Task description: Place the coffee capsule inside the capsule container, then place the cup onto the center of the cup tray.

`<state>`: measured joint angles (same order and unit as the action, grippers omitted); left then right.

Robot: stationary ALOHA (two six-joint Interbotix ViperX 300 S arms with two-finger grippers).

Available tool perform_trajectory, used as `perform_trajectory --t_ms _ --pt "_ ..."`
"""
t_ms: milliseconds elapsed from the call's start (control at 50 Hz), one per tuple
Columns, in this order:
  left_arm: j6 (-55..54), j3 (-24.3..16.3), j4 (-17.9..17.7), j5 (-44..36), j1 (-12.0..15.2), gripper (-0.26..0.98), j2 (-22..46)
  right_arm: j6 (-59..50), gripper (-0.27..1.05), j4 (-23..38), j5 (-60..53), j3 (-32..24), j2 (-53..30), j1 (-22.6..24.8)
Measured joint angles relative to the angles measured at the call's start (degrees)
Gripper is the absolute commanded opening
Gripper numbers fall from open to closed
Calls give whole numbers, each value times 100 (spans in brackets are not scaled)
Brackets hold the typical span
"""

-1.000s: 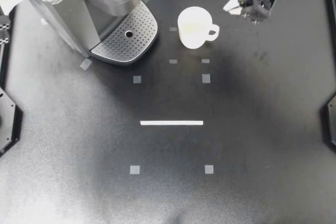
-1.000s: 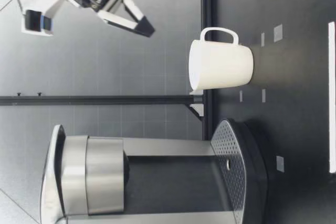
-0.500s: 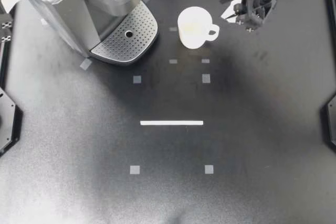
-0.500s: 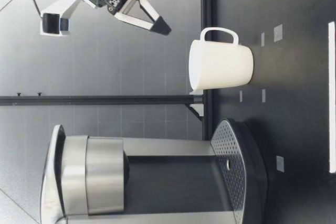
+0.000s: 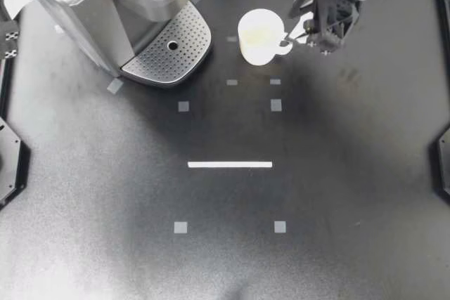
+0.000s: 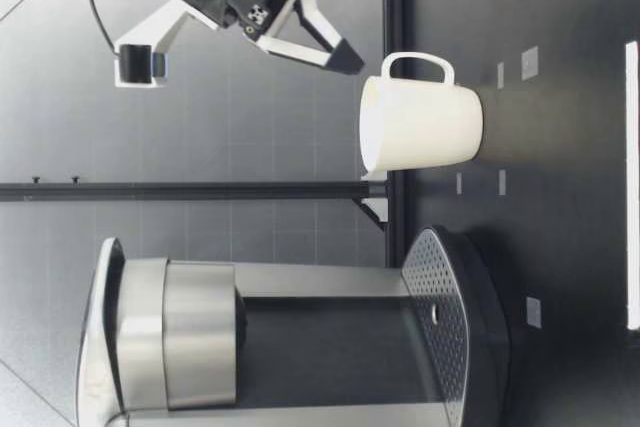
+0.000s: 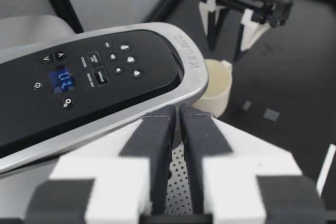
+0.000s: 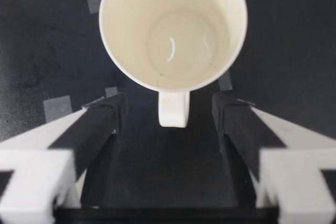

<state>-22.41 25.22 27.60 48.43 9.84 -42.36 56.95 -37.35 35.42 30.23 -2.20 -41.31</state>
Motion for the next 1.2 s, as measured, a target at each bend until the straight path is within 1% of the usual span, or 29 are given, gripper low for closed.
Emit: perform_trajectory --t_ms 260,580,940,1000,1040,1200 --pt "0 26 0 -9 -9 19 0 9 61 35 -149 44 -114 0" --pt "0 18 9 -18 0 19 0 18 61 53 -290 53 -352 149" --pt "0 26 18 -18 0 19 0 18 60 53 -431 53 -545 193" --pt "0 35 18 -18 0 19 0 18 57 62 -483 53 -562 202" --pt "-9 35 18 -18 0 19 -9 18 53 53 -501 53 -580 202" --pt "0 35 18 -18 0 19 0 9 31 53 -545 53 -589 202"
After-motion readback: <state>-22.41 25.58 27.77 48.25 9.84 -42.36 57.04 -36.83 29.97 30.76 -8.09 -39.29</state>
